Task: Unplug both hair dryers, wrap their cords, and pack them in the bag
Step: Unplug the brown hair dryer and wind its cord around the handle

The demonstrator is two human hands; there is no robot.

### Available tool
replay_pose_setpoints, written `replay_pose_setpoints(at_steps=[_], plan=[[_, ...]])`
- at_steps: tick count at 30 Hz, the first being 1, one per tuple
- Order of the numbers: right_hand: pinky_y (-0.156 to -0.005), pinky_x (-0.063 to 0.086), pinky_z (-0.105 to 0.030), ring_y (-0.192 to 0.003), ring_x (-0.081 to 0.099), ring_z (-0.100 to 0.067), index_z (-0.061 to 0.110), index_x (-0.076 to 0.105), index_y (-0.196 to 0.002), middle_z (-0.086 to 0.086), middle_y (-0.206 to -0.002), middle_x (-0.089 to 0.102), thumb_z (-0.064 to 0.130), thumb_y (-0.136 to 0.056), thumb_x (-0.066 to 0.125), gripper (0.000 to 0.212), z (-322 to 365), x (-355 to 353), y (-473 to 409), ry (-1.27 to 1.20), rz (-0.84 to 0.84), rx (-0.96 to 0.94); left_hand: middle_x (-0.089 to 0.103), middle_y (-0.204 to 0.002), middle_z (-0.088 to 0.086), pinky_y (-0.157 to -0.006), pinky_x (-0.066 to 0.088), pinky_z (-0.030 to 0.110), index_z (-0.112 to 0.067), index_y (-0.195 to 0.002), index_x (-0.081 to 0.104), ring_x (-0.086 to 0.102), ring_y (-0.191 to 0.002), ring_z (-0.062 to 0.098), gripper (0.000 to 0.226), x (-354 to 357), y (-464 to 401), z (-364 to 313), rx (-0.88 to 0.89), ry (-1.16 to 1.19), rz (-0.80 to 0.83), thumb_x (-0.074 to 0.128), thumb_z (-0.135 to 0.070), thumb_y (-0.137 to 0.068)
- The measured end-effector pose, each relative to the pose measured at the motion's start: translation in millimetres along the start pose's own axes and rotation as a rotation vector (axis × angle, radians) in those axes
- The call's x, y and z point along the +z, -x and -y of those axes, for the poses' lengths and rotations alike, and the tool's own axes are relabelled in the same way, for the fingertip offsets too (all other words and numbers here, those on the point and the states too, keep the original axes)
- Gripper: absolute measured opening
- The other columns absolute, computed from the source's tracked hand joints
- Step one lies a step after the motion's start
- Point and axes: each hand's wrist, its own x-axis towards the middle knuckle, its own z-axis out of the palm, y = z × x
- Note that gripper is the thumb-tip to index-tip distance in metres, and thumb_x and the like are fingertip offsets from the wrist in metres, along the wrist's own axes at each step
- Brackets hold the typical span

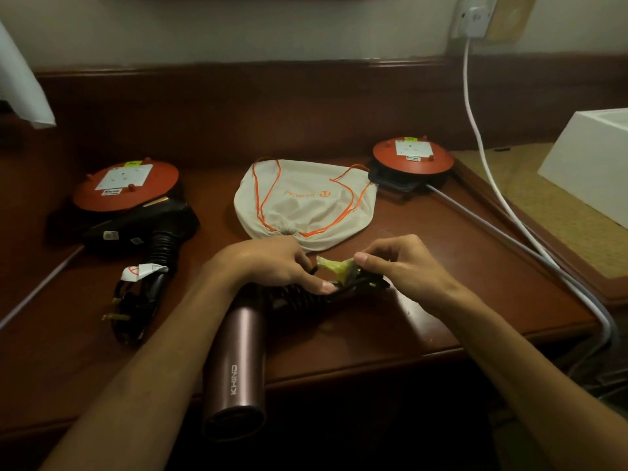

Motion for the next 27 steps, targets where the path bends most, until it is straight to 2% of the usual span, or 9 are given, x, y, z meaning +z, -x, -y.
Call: replay_pose_setpoints(at_steps=[2, 7, 9, 13, 17, 21, 23, 25, 27], plan=[[-0.062, 0.049, -0.023, -0.066, 0.063, -0.009, 0.005, 0.079, -0.088, -0.011, -0.078, 0.075, 0.018, -0.092, 0.070, 0.017, -3, 0, 1, -0.086, -0.004, 0.046, 0.071, -0.084, 0.005, -0.071, 0.046, 0.035, -0.022, -0.079, 0.079, 0.060, -0.076, 0.015, 0.055, 2, 1, 0, 0.011, -0.003, -0.009, 0.071, -0.075, -0.069], [-0.058, 0.049, -0.017, -0.063, 0.065, -0.007, 0.002, 0.078, -0.086, -0.007, -0.074, 0.075, 0.017, -0.092, 0.070, 0.017, -5, 4, 3, -0.207, -0.037, 0.103, 0.072, -0.089, 0.012, -0.069, 0.045, 0.036, -0.013, -0.086, 0.078, 0.060, -0.073, 0.018, 0.066, 7, 1, 1, 0.012, 0.016, -0.027, 0.072, -0.076, -0.068], [-0.062, 0.051, -0.022, -0.066, 0.069, -0.012, 0.003, 0.078, -0.086, -0.010, -0.077, 0.076, 0.017, -0.092, 0.070, 0.018, -4, 9, 3, -0.242, -0.071, 0.106, 0.072, -0.090, 0.013, -0.067, 0.045, 0.035, -0.009, -0.092, 0.076, 0.062, -0.073, 0.021, 0.073, 11, 1, 1, 0.003, 0.014, -0.057, 0.071, -0.077, -0.067], [-0.067, 0.057, -0.033, -0.071, 0.072, -0.023, 0.004, 0.077, -0.082, -0.015, -0.079, 0.077, 0.019, -0.093, 0.069, 0.021, -2, 16, 3, -0.285, -0.138, 0.135, 0.073, -0.090, 0.013, -0.066, 0.045, 0.035, -0.009, -0.091, 0.076, 0.060, -0.070, 0.017, 0.072, 14, 0, -2, -0.023, -0.010, -0.079, 0.070, -0.077, -0.069], [-0.058, 0.052, -0.023, -0.065, 0.070, -0.017, -0.001, 0.077, -0.085, -0.014, -0.077, 0.075, 0.019, -0.093, 0.069, 0.023, -1, 17, 4, -0.349, -0.112, 0.185, 0.073, -0.085, 0.009, -0.064, 0.045, 0.033, -0.013, -0.091, 0.074, 0.063, -0.069, 0.017, 0.063, 14, 6, -6, -0.013, -0.032, -0.103, 0.072, -0.073, -0.072], [-0.055, 0.050, -0.016, -0.064, 0.070, -0.012, -0.001, 0.078, -0.086, -0.014, -0.078, 0.077, 0.022, -0.092, 0.070, 0.025, 1, 8, 2, -0.319, -0.025, 0.230, 0.067, -0.091, -0.007, -0.068, 0.048, 0.029, -0.025, -0.098, 0.067, 0.063, -0.080, 0.011, 0.055, 15, 10, -10, 0.003, -0.111, -0.150, 0.071, -0.073, -0.073], [-0.058, 0.050, -0.016, -0.067, 0.072, -0.013, 0.000, 0.078, -0.086, -0.013, -0.081, 0.078, 0.024, -0.092, 0.070, 0.026, 1, 6, 0, -0.309, 0.014, 0.246, 0.066, -0.099, -0.010, -0.075, 0.049, 0.029, -0.029, -0.111, 0.065, 0.062, -0.085, 0.008, 0.059, 14, 11, -8, 0.042, -0.142, -0.176, 0.070, -0.074, -0.074], [-0.061, 0.051, -0.018, -0.072, 0.073, -0.014, 0.000, 0.078, -0.087, -0.014, -0.084, 0.078, 0.025, -0.091, 0.071, 0.026, 0, 6, -1, -0.317, 0.022, 0.259, 0.063, -0.115, -0.011, -0.088, 0.052, 0.029, -0.039, -0.136, 0.051, 0.062, -0.089, 0.005, 0.074, 13, 13, -6, 0.095, -0.101, -0.181, 0.072, -0.072, -0.073], [-0.063, 0.053, -0.022, -0.075, 0.074, -0.018, -0.001, 0.078, -0.088, -0.016, -0.086, 0.078, 0.022, -0.090, 0.072, 0.024, -3, 9, -3, -0.376, 0.006, 0.277, 0.063, -0.123, -0.012, -0.097, 0.052, 0.032, -0.047, -0.144, 0.041, 0.063, -0.099, 0.004, 0.086, 13, 13, -8, 0.136, -0.042, -0.139, 0.074, -0.074, -0.069]])
